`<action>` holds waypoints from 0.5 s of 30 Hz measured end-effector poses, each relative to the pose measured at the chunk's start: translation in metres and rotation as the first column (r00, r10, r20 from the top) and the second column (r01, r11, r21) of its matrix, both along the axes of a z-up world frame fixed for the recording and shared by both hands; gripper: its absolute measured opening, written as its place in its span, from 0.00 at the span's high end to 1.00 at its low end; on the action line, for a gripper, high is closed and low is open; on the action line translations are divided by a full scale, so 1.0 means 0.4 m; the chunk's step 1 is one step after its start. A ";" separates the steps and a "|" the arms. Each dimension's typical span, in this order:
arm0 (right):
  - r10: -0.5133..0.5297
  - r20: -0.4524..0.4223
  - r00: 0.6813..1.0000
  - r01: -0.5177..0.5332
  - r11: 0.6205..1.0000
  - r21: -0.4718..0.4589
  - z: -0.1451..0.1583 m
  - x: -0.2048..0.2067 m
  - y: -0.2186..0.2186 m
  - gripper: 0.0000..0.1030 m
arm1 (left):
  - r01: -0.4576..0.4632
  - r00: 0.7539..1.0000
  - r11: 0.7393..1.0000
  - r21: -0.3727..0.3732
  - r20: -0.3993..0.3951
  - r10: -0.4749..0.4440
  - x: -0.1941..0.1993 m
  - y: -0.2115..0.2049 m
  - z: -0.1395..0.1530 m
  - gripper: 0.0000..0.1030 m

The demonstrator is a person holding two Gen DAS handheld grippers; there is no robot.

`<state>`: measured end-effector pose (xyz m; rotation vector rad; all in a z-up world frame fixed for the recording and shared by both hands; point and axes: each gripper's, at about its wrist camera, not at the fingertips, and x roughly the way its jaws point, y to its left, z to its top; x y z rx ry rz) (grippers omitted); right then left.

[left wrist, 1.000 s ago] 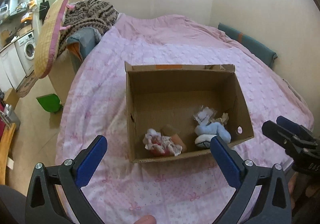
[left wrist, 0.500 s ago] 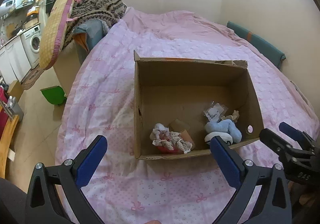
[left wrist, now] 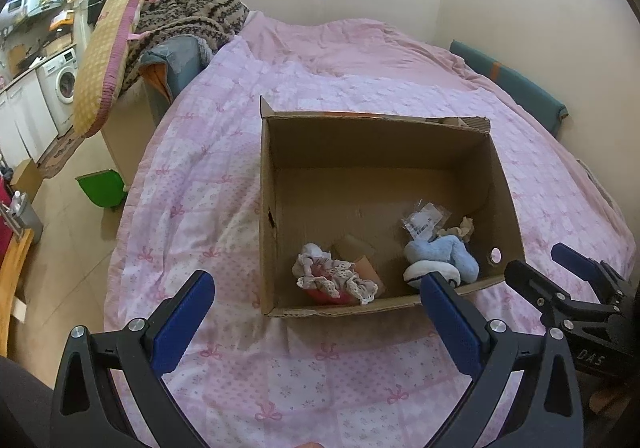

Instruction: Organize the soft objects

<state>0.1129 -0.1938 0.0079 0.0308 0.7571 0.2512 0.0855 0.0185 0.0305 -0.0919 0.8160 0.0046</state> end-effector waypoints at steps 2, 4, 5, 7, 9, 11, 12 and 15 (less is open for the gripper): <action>-0.001 0.001 1.000 0.001 1.000 0.001 0.000 0.000 0.000 0.00 | -0.002 1.000 1.000 0.003 0.000 0.002 -0.001 0.001 0.000 0.00; -0.001 0.001 1.000 0.001 1.000 -0.001 0.000 0.000 0.000 0.00 | -0.002 1.000 1.000 0.003 0.000 0.002 -0.002 0.000 0.000 0.00; -0.003 0.002 1.000 0.003 1.000 -0.002 -0.001 0.000 0.000 0.00 | -0.003 1.000 1.000 0.004 0.001 0.003 -0.002 0.001 0.000 0.00; -0.003 0.002 1.000 0.003 1.000 -0.002 -0.002 0.000 0.000 0.00 | -0.005 1.000 1.000 0.004 0.000 0.005 -0.002 0.001 0.000 0.00; -0.003 0.004 1.000 0.003 1.000 -0.003 -0.002 0.000 0.000 0.00 | -0.005 1.000 1.000 0.003 0.000 0.005 -0.002 0.000 0.001 0.00; -0.004 0.005 1.000 0.004 1.000 -0.005 -0.003 0.000 0.000 0.00 | -0.004 1.000 1.000 0.004 0.001 0.004 -0.002 0.000 0.000 0.00; -0.004 0.004 1.000 0.004 1.000 -0.006 -0.004 0.000 0.000 0.00 | -0.004 1.000 1.000 0.005 0.001 0.004 -0.002 0.000 0.000 0.00; -0.007 0.000 1.000 0.007 1.000 0.001 -0.006 0.001 -0.004 0.00 | -0.005 1.000 1.000 0.004 0.002 0.005 -0.002 -0.001 0.000 0.00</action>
